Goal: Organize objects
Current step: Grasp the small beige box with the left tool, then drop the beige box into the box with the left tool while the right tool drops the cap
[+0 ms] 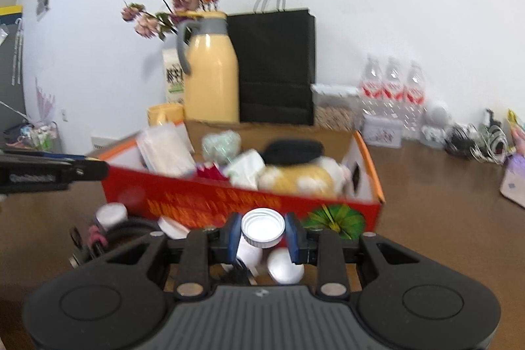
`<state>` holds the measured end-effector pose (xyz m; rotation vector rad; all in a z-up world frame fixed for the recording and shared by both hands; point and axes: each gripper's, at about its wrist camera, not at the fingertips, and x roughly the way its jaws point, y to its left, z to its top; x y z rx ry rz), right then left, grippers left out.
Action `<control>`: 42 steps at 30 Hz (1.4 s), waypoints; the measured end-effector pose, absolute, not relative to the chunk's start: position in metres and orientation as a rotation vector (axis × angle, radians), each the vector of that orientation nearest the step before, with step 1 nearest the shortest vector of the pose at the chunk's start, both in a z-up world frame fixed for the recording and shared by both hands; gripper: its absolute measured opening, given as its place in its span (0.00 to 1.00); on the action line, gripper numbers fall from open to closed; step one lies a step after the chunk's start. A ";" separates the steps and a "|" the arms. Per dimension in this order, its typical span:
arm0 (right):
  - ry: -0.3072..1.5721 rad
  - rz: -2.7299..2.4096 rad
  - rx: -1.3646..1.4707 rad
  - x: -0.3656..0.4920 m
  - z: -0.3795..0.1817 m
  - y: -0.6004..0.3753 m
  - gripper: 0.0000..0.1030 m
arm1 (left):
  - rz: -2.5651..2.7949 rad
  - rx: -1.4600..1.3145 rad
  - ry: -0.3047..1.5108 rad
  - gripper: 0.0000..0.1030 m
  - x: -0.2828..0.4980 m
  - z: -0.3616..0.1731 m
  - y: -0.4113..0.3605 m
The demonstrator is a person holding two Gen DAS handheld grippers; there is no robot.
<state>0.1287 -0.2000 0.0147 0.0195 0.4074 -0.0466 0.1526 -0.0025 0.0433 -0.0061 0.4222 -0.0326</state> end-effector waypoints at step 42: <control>0.352 -0.108 0.017 0.244 0.034 -0.203 0.89 | 0.048 -0.066 0.269 1.00 0.248 0.056 -0.015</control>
